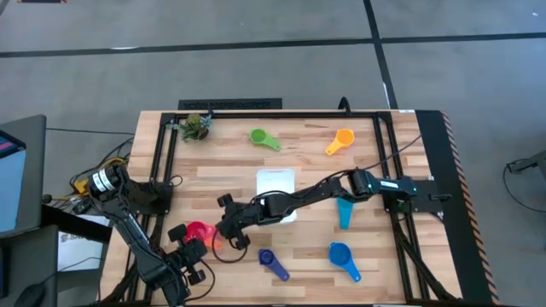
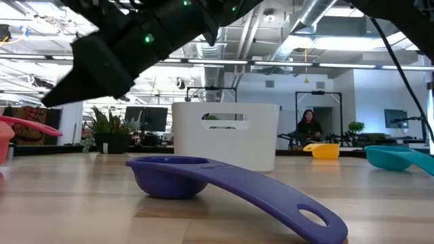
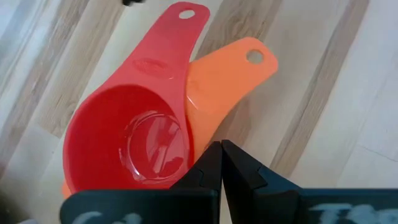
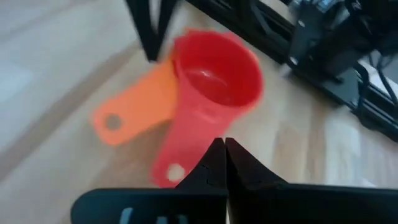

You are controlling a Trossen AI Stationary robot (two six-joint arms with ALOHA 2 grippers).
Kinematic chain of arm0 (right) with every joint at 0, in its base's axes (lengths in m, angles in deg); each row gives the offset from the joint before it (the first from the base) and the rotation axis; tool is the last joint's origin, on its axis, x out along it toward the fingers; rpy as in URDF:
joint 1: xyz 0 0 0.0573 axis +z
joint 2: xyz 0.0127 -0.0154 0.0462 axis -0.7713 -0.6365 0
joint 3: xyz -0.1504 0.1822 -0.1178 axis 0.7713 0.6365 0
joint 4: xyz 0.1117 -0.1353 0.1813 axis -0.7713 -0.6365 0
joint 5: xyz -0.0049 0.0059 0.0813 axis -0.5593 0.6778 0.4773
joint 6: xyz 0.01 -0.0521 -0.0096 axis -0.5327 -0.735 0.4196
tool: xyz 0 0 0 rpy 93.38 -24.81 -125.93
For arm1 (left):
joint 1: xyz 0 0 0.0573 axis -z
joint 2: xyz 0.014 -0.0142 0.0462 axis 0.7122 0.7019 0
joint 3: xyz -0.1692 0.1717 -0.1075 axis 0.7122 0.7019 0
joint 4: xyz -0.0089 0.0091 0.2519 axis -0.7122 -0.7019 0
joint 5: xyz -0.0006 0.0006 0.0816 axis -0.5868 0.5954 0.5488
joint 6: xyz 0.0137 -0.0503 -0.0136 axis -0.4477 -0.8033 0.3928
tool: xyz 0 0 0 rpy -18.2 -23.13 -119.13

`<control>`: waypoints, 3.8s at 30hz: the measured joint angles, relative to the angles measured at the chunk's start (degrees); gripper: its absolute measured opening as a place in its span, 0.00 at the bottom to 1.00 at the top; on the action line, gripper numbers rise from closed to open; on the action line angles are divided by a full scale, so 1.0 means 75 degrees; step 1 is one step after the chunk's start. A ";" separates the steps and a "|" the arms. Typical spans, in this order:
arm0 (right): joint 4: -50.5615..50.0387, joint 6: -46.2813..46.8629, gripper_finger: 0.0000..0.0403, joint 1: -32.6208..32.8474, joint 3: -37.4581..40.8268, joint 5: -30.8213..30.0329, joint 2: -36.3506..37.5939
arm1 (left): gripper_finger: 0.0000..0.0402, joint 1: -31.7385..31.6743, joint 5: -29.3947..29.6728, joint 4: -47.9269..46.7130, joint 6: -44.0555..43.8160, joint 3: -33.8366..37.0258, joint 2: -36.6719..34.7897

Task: Nest measuring cups in basket
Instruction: Stack the red measuring cup on top of the orange measuring cup

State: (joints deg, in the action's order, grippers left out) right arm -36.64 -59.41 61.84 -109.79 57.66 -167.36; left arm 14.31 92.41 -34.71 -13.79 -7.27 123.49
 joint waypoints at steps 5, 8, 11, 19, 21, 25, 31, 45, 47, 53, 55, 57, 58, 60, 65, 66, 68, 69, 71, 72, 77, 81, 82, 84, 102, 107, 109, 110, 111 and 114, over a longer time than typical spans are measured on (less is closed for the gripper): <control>-0.0029 0.0145 0.01 -0.0201 -0.0084 -0.0505 -0.0003 | 0.00 0.0000 0.0140 0.0002 0.0001 0.0000 0.0000; -0.0244 0.0235 0.01 -0.0362 -0.0081 -0.0461 -0.0003 | 0.00 -0.0012 0.0396 0.0000 0.0003 0.0000 0.0000; -0.0344 0.0230 0.01 -0.0449 -0.0081 -0.0324 -0.0003 | 0.00 -0.0080 0.0438 0.0000 0.0083 0.0000 0.0000; -0.0630 0.0312 0.01 -0.0428 -0.0081 -0.0109 -0.0003 | 0.00 -0.0385 0.0323 0.0006 0.0406 0.0000 0.0000; -0.0652 0.0822 0.01 -0.0430 -0.0078 -0.0101 -0.0003 | 0.00 -0.0415 0.0210 0.0006 0.0414 0.0000 0.0000; -0.0851 0.1721 0.02 -0.0433 -0.0290 -0.0112 -0.0006 | 0.00 -0.0423 0.0184 0.0006 0.0490 0.0000 0.0000; -0.2074 0.2860 0.01 -0.0587 -0.0905 -0.0284 -0.0018 | 0.00 -0.0423 0.0040 0.0009 0.0423 0.0000 0.0000; -0.2452 0.2602 0.01 -0.0844 -0.1419 0.0112 0.0011 | 0.00 -0.0449 0.0058 -0.0003 0.0545 0.0000 0.0000; -0.2424 0.2643 0.01 -0.0825 -0.1274 0.0115 -0.0014 | 0.00 -0.0449 0.0064 -0.0004 0.0545 0.0000 0.0000; -0.2181 0.2655 0.01 -0.0722 -0.1290 0.0143 -0.0230 | 0.00 -0.0455 0.0471 -0.0035 0.0548 0.0000 0.0000; -0.2227 0.2587 0.01 -0.0694 -0.1266 0.0142 -0.0421 | 0.00 -0.0508 0.0537 -0.0032 0.0553 0.0000 0.0000; -0.2205 0.2576 0.01 -0.0665 -0.1269 0.0138 -0.0540 | 0.00 -0.0569 0.0537 -0.0032 0.0554 0.0000 0.0000; -0.2317 0.2575 0.01 -0.0661 -0.1264 0.0143 -0.0540 | 0.00 -0.0608 0.0532 -0.0032 0.0554 0.0000 0.0000; -0.2165 0.2547 0.01 -0.0629 -0.1278 0.0135 -0.0540 | 0.00 -0.0646 0.0501 -0.0006 0.0611 0.0000 0.0000; -0.2057 0.2399 0.01 -0.0613 -0.1267 0.0130 -0.0662 | 0.00 -0.0727 0.0354 0.0110 0.0887 -0.0003 0.0000; -0.1978 0.2374 0.01 -0.0613 -0.1267 0.0133 -0.0661 | 0.00 -0.0729 0.0327 0.0138 0.0929 -0.0003 0.0000; -0.1811 0.2349 0.01 -0.0616 -0.1281 0.0135 -0.0628 | 0.00 -0.0733 0.0293 0.0180 0.1008 -0.0003 0.0000; -0.1768 0.2336 0.01 -0.0616 -0.1284 0.0135 -0.0622 | 0.00 -0.0734 0.0279 0.0179 0.1020 -0.0003 0.0000; -0.1745 0.2254 0.01 -0.0619 -0.1280 0.0167 -0.0628 | 0.00 -0.0753 0.0234 0.0178 0.1027 -0.0003 0.0000; -0.1731 0.2234 0.01 -0.0622 -0.1279 0.0207 -0.0632 | 0.00 -0.0761 0.0230 0.0178 0.1049 -0.0003 0.0000; -0.1703 0.2181 0.01 -0.0613 -0.1280 0.0327 -0.0630 | 0.00 -0.0778 0.0261 0.0125 0.1107 -0.0003 0.0000; -0.1718 0.2115 0.01 -0.0599 -0.1279 0.0339 -0.0630 | 0.00 -0.0778 0.0265 0.0116 0.1216 -0.0003 0.0000; -0.1712 0.2068 0.01 -0.0591 -0.1279 0.0350 -0.0630 | 0.00 -0.0778 0.0268 0.0114 0.1218 -0.0003 0.0000; -0.1738 0.2009 0.01 -0.0582 -0.1279 0.0463 -0.0630 | 0.00 -0.0778 0.0271 0.0114 0.1218 -0.0003 0.0000; -0.1691 0.1956 0.01 -0.0161 -0.1279 0.0958 -0.0630 | 0.00 -0.0778 0.0434 -0.0110 0.1060 -0.0003 0.0000; -0.1696 0.1955 0.01 0.0034 -0.1279 0.0957 -0.0630 | 0.00 -0.0778 0.0434 -0.0112 0.1018 -0.0003 0.0000; -0.1703 0.1972 0.01 0.0089 -0.1279 0.0943 -0.0627 | 0.00 -0.0778 0.0434 -0.0113 0.1012 -0.0003 0.0000; -0.1761 0.1991 0.01 0.0096 -0.1279 0.0933 -0.0604 | 0.00 -0.0778 0.0433 -0.0113 0.1009 -0.0003 0.0000; -0.1827 0.2043 0.01 0.0096 -0.1279 0.0929 -0.0571 | 0.00 -0.0778 0.0434 -0.0113 0.1008 -0.0003 0.0000; -0.2040 0.2355 0.02 0.0059 -0.1279 0.0927 -0.0338 | 0.00 -0.0778 0.0431 -0.0119 0.0971 -0.0007 0.0000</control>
State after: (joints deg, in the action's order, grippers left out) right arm -51.94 -41.75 62.28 -119.38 64.61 -169.89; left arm 8.47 95.65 -35.60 -6.51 -7.32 123.49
